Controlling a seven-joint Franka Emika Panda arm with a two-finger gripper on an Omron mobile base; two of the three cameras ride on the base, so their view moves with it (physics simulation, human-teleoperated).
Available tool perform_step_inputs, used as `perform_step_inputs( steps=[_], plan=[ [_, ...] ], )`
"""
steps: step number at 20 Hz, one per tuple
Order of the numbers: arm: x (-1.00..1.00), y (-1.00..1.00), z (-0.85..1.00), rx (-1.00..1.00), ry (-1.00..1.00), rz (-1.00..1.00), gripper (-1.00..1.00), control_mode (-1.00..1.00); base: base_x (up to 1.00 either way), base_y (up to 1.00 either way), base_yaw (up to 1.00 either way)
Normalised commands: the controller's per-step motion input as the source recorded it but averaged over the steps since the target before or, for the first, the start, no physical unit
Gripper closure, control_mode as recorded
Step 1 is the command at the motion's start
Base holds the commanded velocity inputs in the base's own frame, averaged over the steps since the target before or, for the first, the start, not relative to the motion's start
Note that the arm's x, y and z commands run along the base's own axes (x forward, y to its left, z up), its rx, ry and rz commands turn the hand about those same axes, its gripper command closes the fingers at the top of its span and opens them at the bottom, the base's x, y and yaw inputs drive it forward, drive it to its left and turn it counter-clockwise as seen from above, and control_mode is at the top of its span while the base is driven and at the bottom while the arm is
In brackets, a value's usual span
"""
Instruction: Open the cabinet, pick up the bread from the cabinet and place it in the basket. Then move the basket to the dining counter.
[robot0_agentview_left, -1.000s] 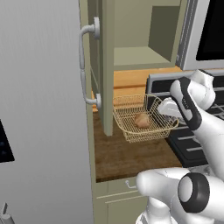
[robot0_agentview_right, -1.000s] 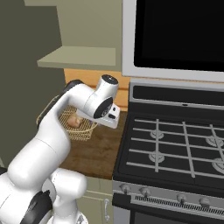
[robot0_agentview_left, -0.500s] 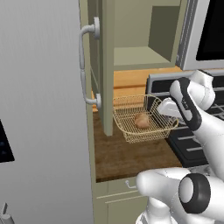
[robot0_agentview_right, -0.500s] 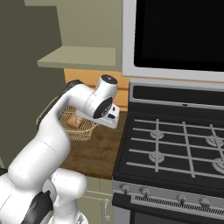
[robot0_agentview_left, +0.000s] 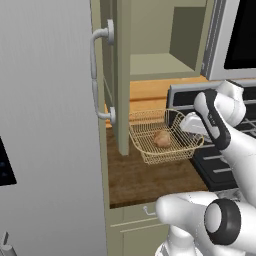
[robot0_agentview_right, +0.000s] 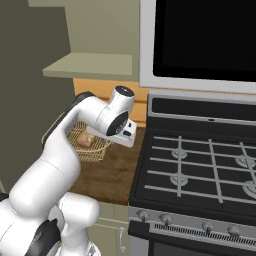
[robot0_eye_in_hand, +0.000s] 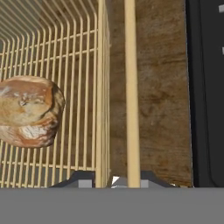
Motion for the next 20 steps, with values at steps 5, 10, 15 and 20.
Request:
perform_step_inputs(
  steps=[5,10,15,20],
  plan=[
    [0.0,0.0,0.0,0.0,0.0,0.0,1.0,1.0,-0.62,-0.43,-0.17],
    [0.0,0.0,0.0,0.0,0.0,0.0,1.0,1.0,-0.5,-0.31,-0.67],
    [0.0,0.0,0.0,0.0,0.0,0.0,1.0,1.0,-0.23,0.0,-0.93],
    [0.0,0.0,0.0,0.0,0.0,0.0,1.0,1.0,-0.05,0.0,-0.99]
  ],
)
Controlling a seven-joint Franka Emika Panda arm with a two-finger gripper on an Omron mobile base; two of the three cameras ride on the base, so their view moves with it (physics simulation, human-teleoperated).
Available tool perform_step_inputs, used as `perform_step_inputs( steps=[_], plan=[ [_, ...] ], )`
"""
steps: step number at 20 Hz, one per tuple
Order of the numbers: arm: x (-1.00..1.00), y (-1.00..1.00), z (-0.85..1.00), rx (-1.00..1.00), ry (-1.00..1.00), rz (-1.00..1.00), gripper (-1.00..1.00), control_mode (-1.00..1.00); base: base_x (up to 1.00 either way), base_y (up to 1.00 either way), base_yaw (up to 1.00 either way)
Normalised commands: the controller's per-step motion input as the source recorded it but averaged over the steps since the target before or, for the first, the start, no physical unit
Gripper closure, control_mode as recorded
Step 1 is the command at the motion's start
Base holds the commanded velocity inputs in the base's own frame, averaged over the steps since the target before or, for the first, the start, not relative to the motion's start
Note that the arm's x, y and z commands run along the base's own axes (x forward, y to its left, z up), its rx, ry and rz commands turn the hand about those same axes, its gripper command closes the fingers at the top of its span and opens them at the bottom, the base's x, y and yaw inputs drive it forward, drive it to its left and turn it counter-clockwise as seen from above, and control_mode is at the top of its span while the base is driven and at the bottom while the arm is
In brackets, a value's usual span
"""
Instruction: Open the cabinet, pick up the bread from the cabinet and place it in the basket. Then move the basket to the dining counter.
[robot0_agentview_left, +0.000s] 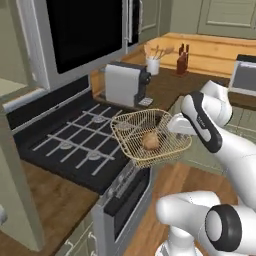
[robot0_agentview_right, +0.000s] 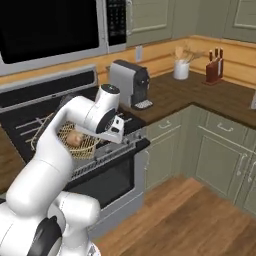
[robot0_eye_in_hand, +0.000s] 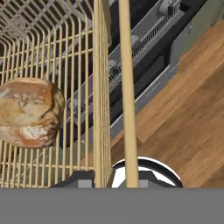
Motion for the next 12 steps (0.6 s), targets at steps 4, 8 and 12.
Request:
perform_step_inputs(
  steps=[4,8,12],
  plan=[
    [0.0,0.0,0.0,0.0,0.0,0.0,1.0,1.0,-0.04,0.0,-1.0],
    [0.0,0.0,0.0,0.0,0.0,0.0,1.0,1.0,-0.01,0.0,-1.0],
    [0.0,0.0,0.0,0.0,0.0,0.0,1.0,1.0,0.0,0.0,-1.0]
  ],
)
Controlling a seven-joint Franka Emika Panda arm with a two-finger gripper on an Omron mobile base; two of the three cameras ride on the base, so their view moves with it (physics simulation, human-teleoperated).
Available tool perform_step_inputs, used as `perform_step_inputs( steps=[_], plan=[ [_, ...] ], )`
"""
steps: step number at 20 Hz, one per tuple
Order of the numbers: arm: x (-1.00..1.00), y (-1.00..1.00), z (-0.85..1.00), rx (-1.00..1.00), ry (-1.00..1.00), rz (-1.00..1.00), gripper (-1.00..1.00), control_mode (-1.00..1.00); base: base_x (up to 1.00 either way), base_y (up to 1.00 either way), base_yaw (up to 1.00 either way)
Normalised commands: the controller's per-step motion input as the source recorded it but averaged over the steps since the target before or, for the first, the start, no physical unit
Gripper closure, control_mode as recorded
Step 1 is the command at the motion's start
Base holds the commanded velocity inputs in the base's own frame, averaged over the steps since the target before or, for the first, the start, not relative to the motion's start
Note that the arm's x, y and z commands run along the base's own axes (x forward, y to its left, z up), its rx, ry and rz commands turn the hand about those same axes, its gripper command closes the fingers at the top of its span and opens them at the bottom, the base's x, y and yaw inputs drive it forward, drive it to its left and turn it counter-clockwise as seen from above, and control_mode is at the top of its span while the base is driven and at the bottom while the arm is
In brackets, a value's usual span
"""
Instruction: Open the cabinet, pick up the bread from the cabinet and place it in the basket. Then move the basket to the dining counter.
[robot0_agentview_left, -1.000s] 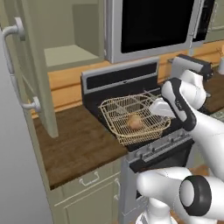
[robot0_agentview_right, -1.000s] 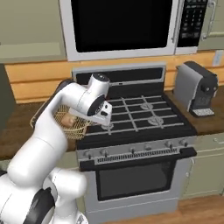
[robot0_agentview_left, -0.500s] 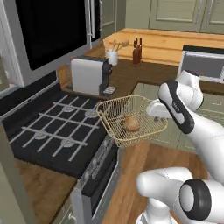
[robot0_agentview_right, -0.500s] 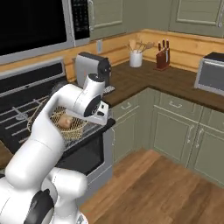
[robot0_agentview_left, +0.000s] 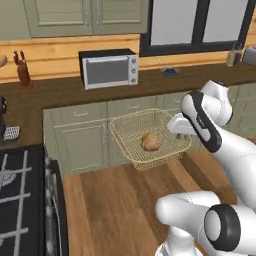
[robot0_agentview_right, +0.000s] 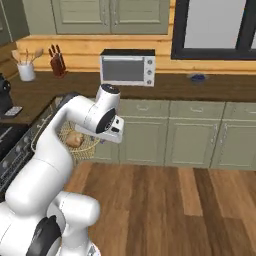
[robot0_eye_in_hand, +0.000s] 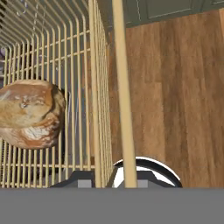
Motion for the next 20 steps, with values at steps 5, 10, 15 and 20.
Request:
perform_step_inputs(
  steps=[5,10,15,20],
  plan=[
    [0.0,0.0,0.0,0.0,0.0,0.0,1.0,1.0,0.0,0.0,-0.99],
    [0.0,0.0,0.0,0.0,0.0,0.0,1.0,1.0,0.0,0.0,-0.97],
    [0.0,0.0,0.0,0.0,0.0,0.0,1.0,1.0,0.0,0.0,-0.96],
    [0.0,0.0,0.0,0.0,0.0,0.0,1.0,1.0,0.0,0.0,-0.91]
  ],
)
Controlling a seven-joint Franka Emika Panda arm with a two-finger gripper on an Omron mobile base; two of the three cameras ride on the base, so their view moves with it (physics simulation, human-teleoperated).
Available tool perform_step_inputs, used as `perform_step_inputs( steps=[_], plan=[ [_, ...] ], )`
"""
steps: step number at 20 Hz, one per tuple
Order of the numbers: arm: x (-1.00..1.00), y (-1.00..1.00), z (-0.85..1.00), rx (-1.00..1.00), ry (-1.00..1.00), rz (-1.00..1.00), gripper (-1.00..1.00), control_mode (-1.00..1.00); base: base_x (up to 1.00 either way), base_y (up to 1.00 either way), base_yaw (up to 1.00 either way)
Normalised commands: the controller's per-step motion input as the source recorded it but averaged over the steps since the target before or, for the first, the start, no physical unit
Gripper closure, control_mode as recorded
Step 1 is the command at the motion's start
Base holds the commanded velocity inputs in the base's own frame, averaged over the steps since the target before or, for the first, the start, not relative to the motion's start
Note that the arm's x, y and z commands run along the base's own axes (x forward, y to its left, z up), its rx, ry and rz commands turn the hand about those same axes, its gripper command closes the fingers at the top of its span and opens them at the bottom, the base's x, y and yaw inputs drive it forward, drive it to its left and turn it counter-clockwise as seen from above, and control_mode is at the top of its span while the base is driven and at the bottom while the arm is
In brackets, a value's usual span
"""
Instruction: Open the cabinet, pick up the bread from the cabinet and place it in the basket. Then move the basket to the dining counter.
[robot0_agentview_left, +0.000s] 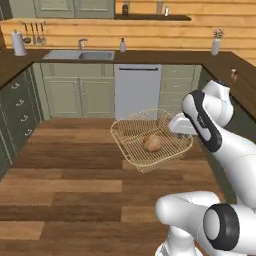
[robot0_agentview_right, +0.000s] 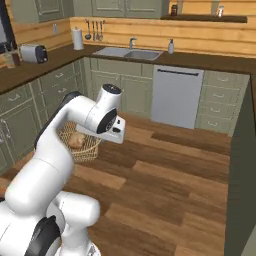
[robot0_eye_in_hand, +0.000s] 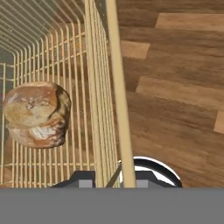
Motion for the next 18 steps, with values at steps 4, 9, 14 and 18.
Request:
perform_step_inputs(
  steps=[4,9,14,18],
  plan=[
    [0.0,0.0,0.0,0.0,0.0,0.0,1.0,1.0,0.06,-0.09,-0.73],
    [0.0,0.0,0.0,0.0,0.0,0.0,1.0,1.0,0.35,-0.81,-0.1],
    [0.0,0.0,0.0,0.0,0.0,0.0,1.0,1.0,0.32,-1.0,0.0],
    [0.0,0.0,0.0,0.0,0.0,0.0,1.0,1.0,0.28,-1.0,0.0]
  ],
)
